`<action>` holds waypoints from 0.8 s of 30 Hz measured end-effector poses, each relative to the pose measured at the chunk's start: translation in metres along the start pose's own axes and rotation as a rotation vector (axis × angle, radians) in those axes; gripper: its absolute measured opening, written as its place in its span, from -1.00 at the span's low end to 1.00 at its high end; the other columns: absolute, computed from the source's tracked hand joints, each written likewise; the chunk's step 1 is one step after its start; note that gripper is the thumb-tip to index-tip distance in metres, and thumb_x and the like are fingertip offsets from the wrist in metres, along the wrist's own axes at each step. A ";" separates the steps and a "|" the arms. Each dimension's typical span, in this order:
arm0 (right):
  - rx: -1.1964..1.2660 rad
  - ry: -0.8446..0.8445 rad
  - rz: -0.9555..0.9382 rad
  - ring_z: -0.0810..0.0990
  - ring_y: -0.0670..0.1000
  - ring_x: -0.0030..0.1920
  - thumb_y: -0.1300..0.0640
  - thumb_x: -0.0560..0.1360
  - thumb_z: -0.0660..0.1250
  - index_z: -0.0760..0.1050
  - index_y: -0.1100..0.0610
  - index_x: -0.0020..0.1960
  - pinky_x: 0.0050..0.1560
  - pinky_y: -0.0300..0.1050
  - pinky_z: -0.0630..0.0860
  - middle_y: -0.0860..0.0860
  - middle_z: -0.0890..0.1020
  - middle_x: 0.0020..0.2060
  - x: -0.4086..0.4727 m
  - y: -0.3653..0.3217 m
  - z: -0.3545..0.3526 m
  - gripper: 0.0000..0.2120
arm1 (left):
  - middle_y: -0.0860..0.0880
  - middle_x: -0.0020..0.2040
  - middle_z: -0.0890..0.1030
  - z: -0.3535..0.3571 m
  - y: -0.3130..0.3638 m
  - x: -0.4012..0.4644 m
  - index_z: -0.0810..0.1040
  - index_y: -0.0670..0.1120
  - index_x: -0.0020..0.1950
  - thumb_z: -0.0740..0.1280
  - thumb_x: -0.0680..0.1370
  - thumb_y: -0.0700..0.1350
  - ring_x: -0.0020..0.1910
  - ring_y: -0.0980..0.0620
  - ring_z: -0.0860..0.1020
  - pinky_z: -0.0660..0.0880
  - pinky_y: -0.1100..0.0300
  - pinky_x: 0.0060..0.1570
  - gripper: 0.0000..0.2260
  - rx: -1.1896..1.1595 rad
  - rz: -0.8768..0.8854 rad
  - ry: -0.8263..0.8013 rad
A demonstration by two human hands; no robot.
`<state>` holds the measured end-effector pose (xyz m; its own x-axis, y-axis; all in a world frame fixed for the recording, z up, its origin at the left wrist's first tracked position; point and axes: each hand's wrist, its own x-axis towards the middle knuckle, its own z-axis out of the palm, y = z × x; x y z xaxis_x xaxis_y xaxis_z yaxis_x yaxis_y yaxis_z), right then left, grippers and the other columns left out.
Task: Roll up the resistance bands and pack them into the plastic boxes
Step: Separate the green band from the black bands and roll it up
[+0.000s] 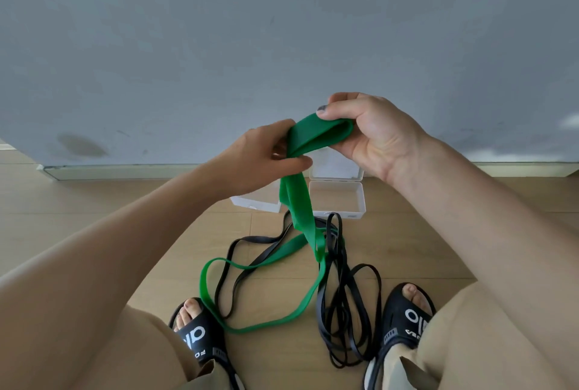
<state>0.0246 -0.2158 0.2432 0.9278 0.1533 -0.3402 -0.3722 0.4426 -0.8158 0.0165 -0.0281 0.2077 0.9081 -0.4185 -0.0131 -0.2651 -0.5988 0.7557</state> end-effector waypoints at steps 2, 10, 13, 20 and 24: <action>-0.031 0.006 -0.007 0.65 0.08 -0.19 0.50 0.51 0.33 0.46 0.23 0.02 -0.12 -0.03 0.70 0.14 0.62 -0.28 0.001 0.000 -0.002 -0.77 | -0.13 -0.17 0.57 -0.006 0.002 -0.002 0.50 -0.17 -0.07 0.47 0.56 -0.06 -0.15 0.05 0.59 0.55 0.27 -0.03 -0.78 -0.069 -0.017 -0.020; -0.446 -0.166 0.139 0.67 0.03 -0.18 0.25 0.65 0.25 0.54 0.24 0.06 -0.05 0.00 0.70 0.15 0.64 -0.14 -0.008 0.003 -0.004 -0.90 | -0.01 -0.33 0.66 -0.008 0.002 -0.006 0.48 -0.11 -0.06 0.42 0.58 0.05 -0.38 0.17 0.60 0.44 0.30 -0.36 -0.75 0.099 0.029 -0.028; -0.640 -0.241 0.203 0.67 0.02 -0.13 0.01 0.67 0.29 0.63 0.21 0.13 -0.14 -0.09 0.65 0.10 0.69 -0.11 -0.010 0.007 -0.006 -0.72 | 0.01 -0.31 0.63 -0.006 0.001 -0.007 0.49 -0.08 0.01 0.41 0.59 0.08 -0.38 0.15 0.61 0.52 0.20 -0.32 -0.76 0.174 0.029 -0.064; -0.430 -0.121 -0.069 0.68 -0.01 -0.26 0.30 0.56 0.41 0.54 0.14 0.00 -0.31 -0.21 0.57 0.03 0.68 -0.21 -0.004 0.001 0.004 -0.90 | 0.04 -0.34 0.49 -0.010 0.008 -0.006 0.39 -0.01 -0.17 0.39 0.49 0.00 -0.36 0.08 0.43 0.38 0.14 -0.30 -0.80 0.146 0.015 0.084; -0.208 -0.113 -0.186 0.67 -0.02 -0.27 0.34 0.56 0.35 0.53 0.11 -0.06 -0.28 -0.19 0.58 -0.01 0.67 -0.29 -0.005 -0.013 0.008 -0.85 | -0.18 -0.22 0.51 -0.009 0.011 -0.003 0.42 -0.13 -0.08 0.31 0.45 -0.11 -0.22 -0.15 0.45 0.43 -0.06 -0.17 -0.87 0.076 0.034 0.191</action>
<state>0.0246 -0.2155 0.2595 0.9731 0.1891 -0.1314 -0.1822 0.2837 -0.9415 0.0141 -0.0271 0.2216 0.9414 -0.3064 0.1410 -0.3132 -0.6393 0.7023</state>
